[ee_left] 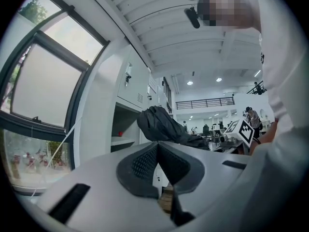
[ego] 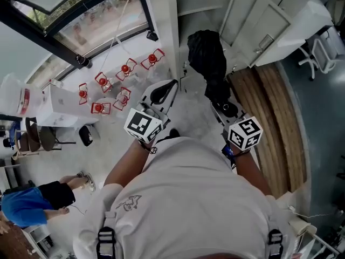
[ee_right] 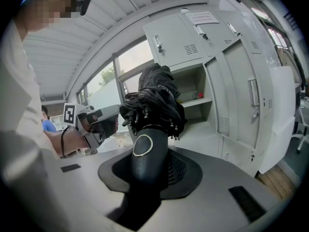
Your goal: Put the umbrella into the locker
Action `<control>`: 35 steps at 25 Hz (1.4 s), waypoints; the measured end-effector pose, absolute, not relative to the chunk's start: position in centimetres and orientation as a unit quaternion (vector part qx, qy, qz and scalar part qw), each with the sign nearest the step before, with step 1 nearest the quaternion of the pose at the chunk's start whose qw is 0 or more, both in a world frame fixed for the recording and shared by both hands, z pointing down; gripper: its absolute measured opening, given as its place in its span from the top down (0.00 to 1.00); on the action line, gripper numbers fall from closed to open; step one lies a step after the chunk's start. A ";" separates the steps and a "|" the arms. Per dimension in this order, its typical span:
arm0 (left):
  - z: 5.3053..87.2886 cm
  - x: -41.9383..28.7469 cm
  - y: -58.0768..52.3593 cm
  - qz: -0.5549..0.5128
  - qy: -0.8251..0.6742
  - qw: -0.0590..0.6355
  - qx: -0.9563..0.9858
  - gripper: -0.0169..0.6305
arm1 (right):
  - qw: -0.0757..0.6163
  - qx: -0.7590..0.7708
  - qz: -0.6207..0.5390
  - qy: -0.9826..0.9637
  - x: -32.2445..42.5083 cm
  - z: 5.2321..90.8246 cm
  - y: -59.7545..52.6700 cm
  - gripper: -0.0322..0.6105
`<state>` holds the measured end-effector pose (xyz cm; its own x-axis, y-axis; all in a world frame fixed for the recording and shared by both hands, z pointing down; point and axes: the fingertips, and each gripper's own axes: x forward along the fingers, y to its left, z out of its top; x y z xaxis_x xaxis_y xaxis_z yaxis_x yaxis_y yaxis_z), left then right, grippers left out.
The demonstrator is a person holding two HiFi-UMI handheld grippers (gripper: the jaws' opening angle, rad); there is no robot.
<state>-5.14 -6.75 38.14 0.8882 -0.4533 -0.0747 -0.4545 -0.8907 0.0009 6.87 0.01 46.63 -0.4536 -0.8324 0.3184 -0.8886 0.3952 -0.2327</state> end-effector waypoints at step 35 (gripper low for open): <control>39.8 1.7 -22.2 0.013 0.306 0.025 -0.952 0.96 | 0.138 0.396 0.157 -0.894 13.3 47.8 -17.4 0.75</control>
